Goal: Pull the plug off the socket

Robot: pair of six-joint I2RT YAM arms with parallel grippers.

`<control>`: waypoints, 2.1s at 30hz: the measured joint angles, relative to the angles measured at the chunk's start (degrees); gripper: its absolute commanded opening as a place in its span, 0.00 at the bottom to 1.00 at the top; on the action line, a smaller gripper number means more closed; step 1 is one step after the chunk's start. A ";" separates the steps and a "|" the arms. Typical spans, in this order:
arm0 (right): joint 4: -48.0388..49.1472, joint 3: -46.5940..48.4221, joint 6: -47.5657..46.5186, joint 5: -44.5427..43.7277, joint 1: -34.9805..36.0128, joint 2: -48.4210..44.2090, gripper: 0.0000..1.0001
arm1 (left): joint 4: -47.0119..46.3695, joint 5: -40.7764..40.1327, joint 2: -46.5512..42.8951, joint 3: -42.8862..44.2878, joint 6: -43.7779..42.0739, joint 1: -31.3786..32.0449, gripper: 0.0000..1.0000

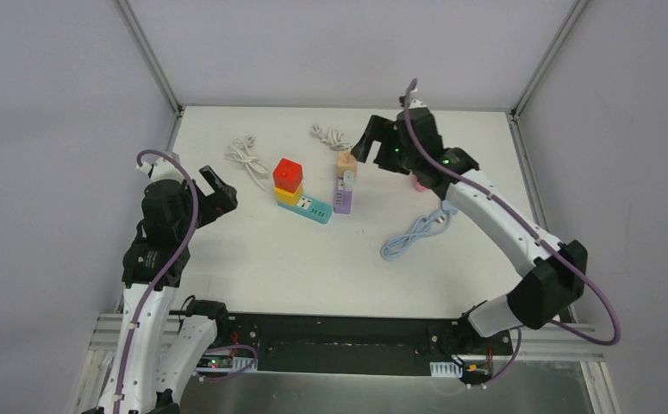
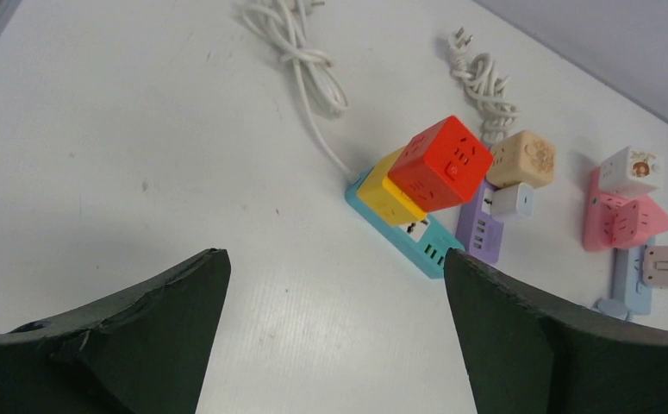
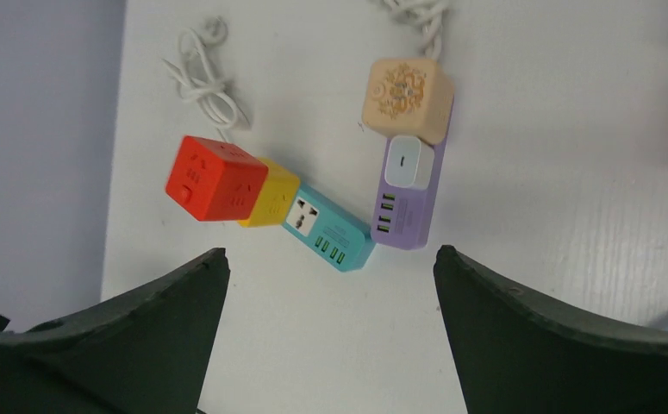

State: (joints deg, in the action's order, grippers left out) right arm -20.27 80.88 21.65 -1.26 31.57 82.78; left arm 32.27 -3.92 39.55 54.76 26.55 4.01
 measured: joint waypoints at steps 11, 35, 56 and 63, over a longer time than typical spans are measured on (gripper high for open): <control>-6.88 0.13 7.02 -15.04 12.26 16.68 0.81 | 1.20 12.96 -5.51 -10.47 3.17 0.00 0.97; -4.90 12.11 1.70 -24.46 10.40 36.00 0.43 | -1.99 25.92 -10.32 -21.20 8.92 0.00 0.95; -5.29 -5.01 -3.41 -19.87 11.98 21.86 0.32 | -20.79 24.90 8.61 -23.45 17.70 17.57 0.88; -6.86 -10.45 -1.29 -17.33 12.28 15.63 0.72 | -30.01 17.92 21.33 -23.26 22.32 26.08 0.85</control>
State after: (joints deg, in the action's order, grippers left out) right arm -27.14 70.43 20.36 -18.59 43.86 98.41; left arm 2.26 14.00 60.88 31.51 48.86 30.09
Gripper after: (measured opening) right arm 0.687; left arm 0.867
